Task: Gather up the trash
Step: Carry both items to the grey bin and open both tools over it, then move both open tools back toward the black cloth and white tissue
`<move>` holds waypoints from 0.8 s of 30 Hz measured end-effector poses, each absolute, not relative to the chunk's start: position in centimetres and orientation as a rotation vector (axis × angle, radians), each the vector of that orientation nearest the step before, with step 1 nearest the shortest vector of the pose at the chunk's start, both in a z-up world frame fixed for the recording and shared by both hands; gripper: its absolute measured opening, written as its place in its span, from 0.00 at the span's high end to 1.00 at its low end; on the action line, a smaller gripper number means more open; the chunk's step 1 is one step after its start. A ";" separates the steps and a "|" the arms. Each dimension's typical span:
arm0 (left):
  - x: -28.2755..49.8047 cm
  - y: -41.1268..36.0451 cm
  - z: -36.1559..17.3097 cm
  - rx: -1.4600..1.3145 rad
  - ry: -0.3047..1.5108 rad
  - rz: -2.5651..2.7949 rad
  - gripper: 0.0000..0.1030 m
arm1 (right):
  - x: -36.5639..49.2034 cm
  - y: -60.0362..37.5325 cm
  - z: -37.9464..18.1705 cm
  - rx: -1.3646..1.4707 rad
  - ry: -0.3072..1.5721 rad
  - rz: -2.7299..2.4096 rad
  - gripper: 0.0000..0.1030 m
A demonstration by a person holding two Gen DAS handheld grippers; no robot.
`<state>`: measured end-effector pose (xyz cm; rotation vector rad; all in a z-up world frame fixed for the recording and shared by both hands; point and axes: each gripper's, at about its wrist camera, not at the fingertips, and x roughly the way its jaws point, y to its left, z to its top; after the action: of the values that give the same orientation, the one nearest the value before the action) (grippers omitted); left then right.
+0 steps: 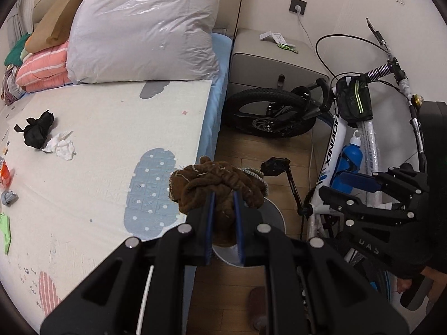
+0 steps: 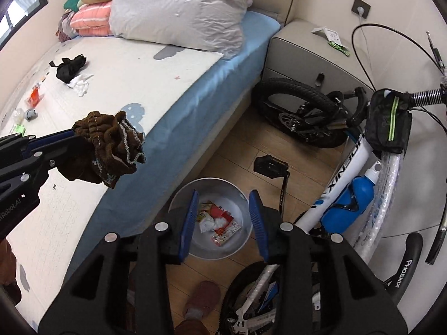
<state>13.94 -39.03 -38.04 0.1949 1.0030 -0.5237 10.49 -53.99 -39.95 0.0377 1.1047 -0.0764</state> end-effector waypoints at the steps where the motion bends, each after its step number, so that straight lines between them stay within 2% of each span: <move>1: 13.8 -39.5 -38.1 0.198 1.004 -0.532 0.87 | 10.3 -54.4 -39.8 0.038 1.104 -0.083 0.65; 7: 13.2 -41.9 -38.7 0.224 1.013 -0.599 0.85 | 9.7 -56.8 -39.4 0.047 1.098 -0.121 0.65; 10: 13.1 -43.0 -39.1 0.234 1.024 -0.633 0.80 | 9.4 -57.6 -39.3 0.056 1.096 -0.130 0.65; 11: 13.1 -43.4 -39.2 0.232 1.028 -0.643 0.71 | 9.3 -57.9 -39.3 0.059 1.096 -0.133 0.65; 12: 13.0 -43.6 -39.2 0.233 1.027 -0.645 0.51 | 9.2 -58.0 -39.3 0.060 1.098 -0.136 0.65; 14: 12.7 -44.0 -38.9 0.240 0.994 -0.635 0.26 | 9.1 -58.2 -39.4 0.059 1.103 -0.139 0.65; 24: 13.0 -43.1 -38.1 0.259 0.972 -0.593 0.26 | 9.6 -56.6 -38.5 0.036 1.097 -0.109 0.65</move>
<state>12.97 -43.06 -38.10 0.2592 0.9718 -0.5930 9.56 -56.63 -38.50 0.0359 1.0973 -0.1091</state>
